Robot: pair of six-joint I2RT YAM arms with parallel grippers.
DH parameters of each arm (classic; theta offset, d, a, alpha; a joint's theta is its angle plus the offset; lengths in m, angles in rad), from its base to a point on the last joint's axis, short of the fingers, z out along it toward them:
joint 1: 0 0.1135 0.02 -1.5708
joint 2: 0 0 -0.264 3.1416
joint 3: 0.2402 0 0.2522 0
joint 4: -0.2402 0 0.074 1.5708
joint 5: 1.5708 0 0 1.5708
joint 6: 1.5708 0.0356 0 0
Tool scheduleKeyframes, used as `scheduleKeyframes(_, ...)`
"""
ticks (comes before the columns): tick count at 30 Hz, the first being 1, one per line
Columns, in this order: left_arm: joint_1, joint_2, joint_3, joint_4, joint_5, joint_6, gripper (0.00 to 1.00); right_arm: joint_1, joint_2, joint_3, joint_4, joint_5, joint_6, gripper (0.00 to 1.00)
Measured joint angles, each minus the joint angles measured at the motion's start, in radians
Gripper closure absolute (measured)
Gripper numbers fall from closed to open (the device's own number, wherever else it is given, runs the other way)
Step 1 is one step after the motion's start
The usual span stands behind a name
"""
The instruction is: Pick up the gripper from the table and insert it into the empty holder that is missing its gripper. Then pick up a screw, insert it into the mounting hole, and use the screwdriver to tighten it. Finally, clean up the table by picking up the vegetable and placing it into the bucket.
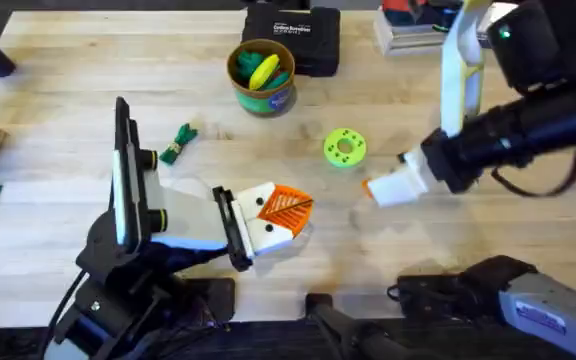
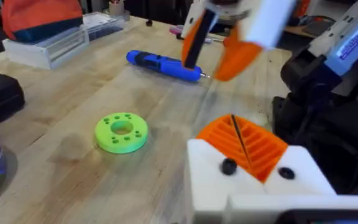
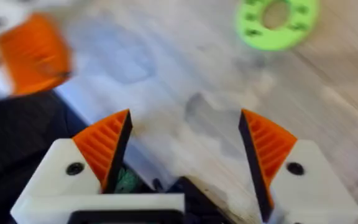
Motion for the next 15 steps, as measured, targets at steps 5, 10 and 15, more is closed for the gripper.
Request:
scheduleKeyframes(5,0.000,0.000,0.000,0.000,-0.001,0.000,0.995,-0.213,0.132,0.000,0.048,0.150,0.004,0.007)
scheduleKeyframes(10,0.000,0.000,0.000,0.000,0.001,0.000,0.995,-0.412,0.194,-0.001,0.174,0.268,-0.017,0.007)
scheduleKeyframes(15,0.000,0.000,0.000,0.000,0.003,0.000,0.995,-0.554,0.255,-0.001,0.289,0.310,-0.069,0.007)
